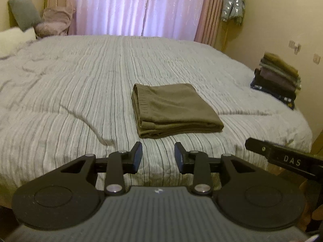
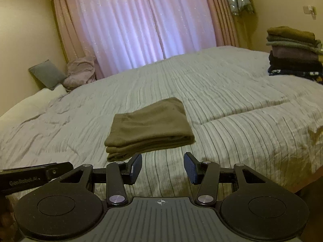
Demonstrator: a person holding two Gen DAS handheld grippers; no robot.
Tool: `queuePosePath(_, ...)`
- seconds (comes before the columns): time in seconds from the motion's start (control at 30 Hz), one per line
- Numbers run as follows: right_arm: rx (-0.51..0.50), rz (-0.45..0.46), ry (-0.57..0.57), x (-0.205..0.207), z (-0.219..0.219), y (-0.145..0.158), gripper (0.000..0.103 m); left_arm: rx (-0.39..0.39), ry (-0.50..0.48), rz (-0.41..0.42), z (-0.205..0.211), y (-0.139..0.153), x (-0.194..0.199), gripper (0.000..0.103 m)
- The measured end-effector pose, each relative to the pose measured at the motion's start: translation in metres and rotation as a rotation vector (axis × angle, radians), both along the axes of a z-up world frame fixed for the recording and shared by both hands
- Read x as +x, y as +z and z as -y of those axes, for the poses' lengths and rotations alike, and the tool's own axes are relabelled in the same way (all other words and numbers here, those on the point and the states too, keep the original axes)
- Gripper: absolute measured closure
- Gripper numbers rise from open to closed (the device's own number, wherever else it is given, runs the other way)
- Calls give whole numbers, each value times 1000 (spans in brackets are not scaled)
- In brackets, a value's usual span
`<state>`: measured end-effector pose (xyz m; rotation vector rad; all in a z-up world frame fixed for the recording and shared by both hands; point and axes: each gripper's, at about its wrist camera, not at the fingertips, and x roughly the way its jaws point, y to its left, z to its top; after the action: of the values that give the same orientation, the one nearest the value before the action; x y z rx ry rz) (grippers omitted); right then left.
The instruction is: Fold clothes
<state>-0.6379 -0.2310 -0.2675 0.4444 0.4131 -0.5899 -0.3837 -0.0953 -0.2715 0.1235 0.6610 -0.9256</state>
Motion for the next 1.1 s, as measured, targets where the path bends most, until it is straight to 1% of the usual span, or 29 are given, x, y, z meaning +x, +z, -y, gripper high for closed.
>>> queuePosePath(0.07, 54, 30, -9, 3, 9, -5, 53, -22, 4, -37, 0, -7, 17, 73)
queuePosePath(0.17, 210, 113, -4, 13, 30, -22, 53, -54, 8, -109, 4, -23, 48, 73)
queuePosePath(0.23, 342, 195, -6, 24, 48, -39, 53, -80, 4, -174, 11, -37, 77, 73)
queuePosePath(0.3, 443, 281, -37, 37, 67, -55, 53, -101, -4, -230, 22, -48, 110, 73)
queuePosePath(0.33, 453, 312, -62, 43, 74, -59, 53, -111, -8, -237, 29, -51, 127, 74)
queuePosePath(0.4, 402, 353, -122, 62, 89, -57, 53, -116, -40, -203, 49, -53, 159, 74)
queuePosePath(0.47, 288, 366, -164, 83, 101, -48, 53, -114, -90, -181, 72, -54, 190, 77)
queuePosePath(0.5, 225, 362, -178, 97, 106, -43, 53, -107, -116, -197, 85, -55, 205, 77)
queuePosePath(0.53, 190, 343, -192, 109, 111, -40, 53, -99, -141, -213, 98, -55, 219, 77)
queuePosePath(0.6, 183, 286, -210, 133, 121, -38, 53, -78, -174, -251, 120, -53, 241, 77)
queuePosePath(0.7, 259, 182, -233, 151, 128, -37, 53, -69, -201, -361, 143, -45, 260, 76)
queuePosePath(0.73, 288, 153, -234, 153, 129, -35, 53, -60, -192, -403, 150, -43, 266, 76)
queuePosePath(0.8, 350, 105, -231, 155, 129, -30, 53, -44, -180, -450, 161, -37, 272, 77)
queuePosePath(0.83, 383, 84, -228, 155, 128, -27, 53, -16, -178, -444, 167, -36, 273, 77)
queuePosePath(0.9, 443, 45, -236, 153, 126, -23, 53, 133, -155, -396, 183, -38, 273, 77)
queuePosePath(0.93, 483, 24, -253, 152, 125, -23, 53, 211, -138, -384, 190, -37, 275, 81)
queuePosePath(0.97, 522, 8, -272, 150, 125, -22, 53, 236, -144, -392, 193, -34, 277, 82)
queuePosePath(1.03, 592, 23, -337, 140, 124, -20, 53, 252, -191, -419, 199, -22, 282, 82)
queuePosePath(1.1, 651, 47, -434, 129, 122, -19, 53, 281, -248, -395, 208, -10, 287, 82)
